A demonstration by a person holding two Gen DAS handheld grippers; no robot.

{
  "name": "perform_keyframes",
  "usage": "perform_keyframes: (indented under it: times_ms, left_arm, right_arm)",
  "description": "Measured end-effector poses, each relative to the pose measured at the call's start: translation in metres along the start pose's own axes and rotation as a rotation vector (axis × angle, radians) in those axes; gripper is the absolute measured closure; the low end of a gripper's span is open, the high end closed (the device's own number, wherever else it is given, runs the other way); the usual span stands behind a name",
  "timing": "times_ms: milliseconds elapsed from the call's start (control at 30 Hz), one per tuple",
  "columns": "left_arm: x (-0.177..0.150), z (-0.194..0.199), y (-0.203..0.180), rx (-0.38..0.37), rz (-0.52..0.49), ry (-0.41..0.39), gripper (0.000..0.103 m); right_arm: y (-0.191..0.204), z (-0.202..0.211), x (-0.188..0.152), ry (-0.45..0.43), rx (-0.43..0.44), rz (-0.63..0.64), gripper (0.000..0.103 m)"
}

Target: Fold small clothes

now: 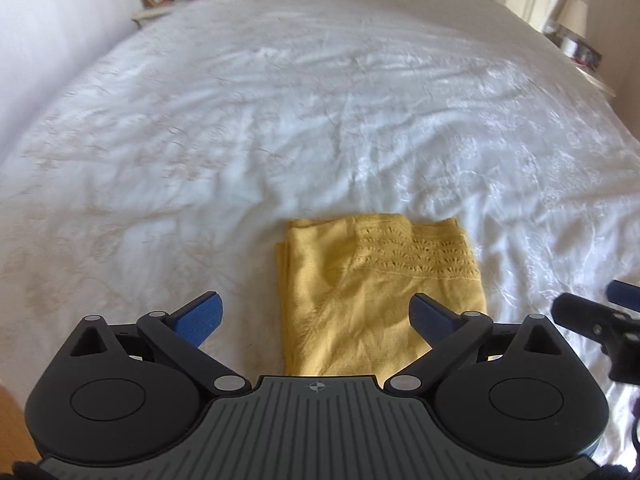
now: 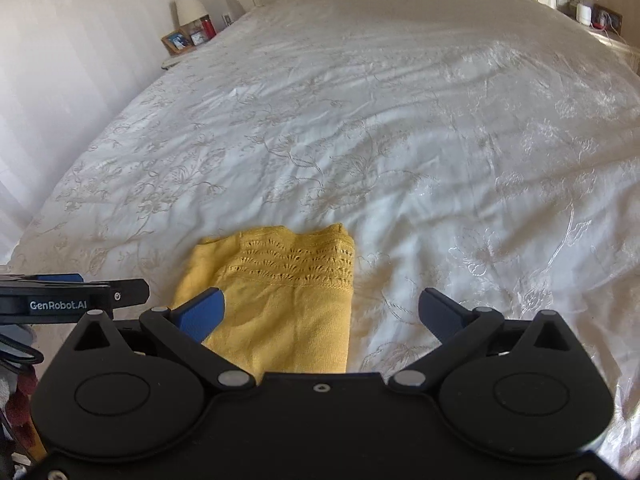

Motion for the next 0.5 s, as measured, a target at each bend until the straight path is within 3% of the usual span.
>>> perform_keyframes:
  times_ms: [167, 333, 500]
  left_arm:
    - [-0.008, 0.03, -0.007, 0.061, 0.007, -0.044, 0.002]
    - [-0.015, 0.05, -0.011, 0.065, 0.007, -0.048, 0.002]
    - [-0.027, 0.064, -0.023, 0.123, -0.07, -0.06, 0.002]
  right_arm:
    - [0.005, 0.031, -0.009, -0.073, -0.039, 0.001, 0.001]
    - [0.012, 0.056, -0.018, -0.135, -0.152, 0.004, 0.001]
    - [0.01, 0.06, -0.019, -0.025, -0.103, -0.061, 0.001]
Point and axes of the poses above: each gripper's, at about its wrist camera, not at the fingertips, and z roughly against the way its jaws point, y to its left, x to its top, the point moved 1 cm from there along -z, roughly the way its jaws point, and after that the axes turned 11 degrees about -x, right-handed, at the moved point
